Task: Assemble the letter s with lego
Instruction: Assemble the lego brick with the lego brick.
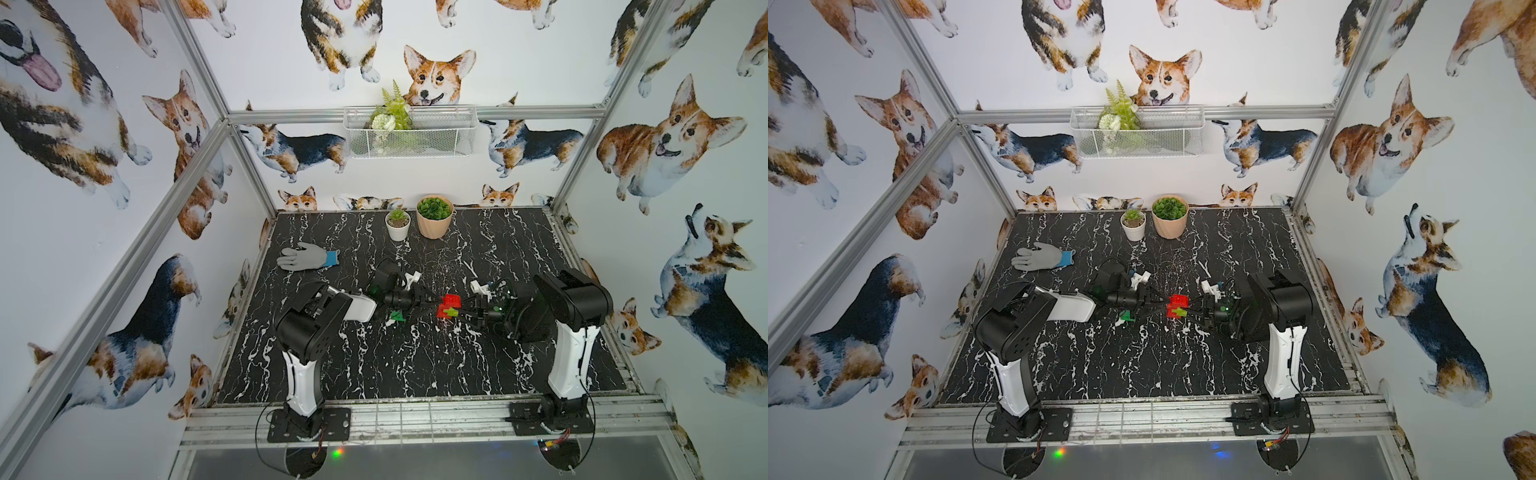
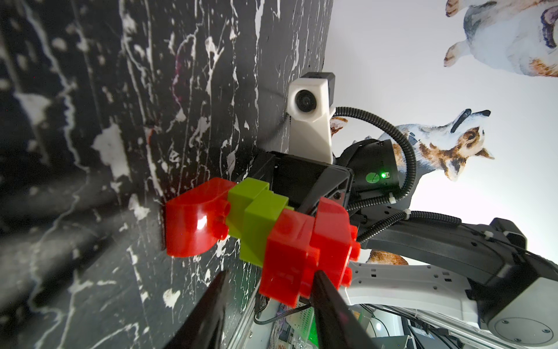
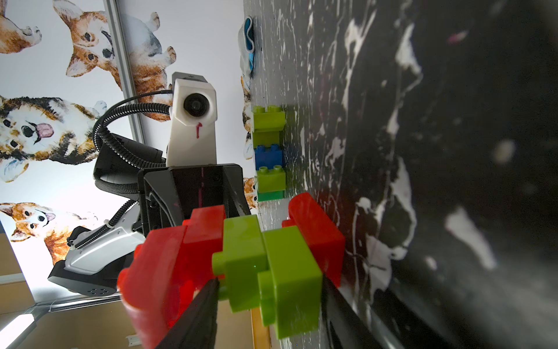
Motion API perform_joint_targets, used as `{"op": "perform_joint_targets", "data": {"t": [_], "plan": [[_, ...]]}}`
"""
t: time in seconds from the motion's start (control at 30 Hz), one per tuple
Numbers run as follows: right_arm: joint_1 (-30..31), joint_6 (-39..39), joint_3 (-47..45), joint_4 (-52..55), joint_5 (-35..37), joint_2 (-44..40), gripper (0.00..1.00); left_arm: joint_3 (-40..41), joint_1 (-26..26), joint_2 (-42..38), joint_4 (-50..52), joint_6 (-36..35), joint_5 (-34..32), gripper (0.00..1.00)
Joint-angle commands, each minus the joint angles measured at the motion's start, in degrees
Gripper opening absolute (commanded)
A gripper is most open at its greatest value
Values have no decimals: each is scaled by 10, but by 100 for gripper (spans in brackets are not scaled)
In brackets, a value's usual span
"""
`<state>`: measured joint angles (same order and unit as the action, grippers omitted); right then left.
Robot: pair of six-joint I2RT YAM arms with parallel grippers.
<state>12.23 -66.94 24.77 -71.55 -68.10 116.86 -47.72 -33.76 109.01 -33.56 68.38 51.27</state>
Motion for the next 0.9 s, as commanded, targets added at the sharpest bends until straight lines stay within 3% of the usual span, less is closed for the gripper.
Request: {"op": "perform_joint_targets", "data": {"t": [0.0, 0.67, 0.87], "plan": [[-1, -29, -3, 24, 20, 2, 58, -2, 1, 1, -12, 4, 10, 47], [-14, -35, -19, 0, 16, 15, 58, -3, 4, -11, 5, -5, 12, 48], [-25, -15, -33, 25, 20, 0, 59, -6, 8, -20, 42, -29, 9, 52]]}}
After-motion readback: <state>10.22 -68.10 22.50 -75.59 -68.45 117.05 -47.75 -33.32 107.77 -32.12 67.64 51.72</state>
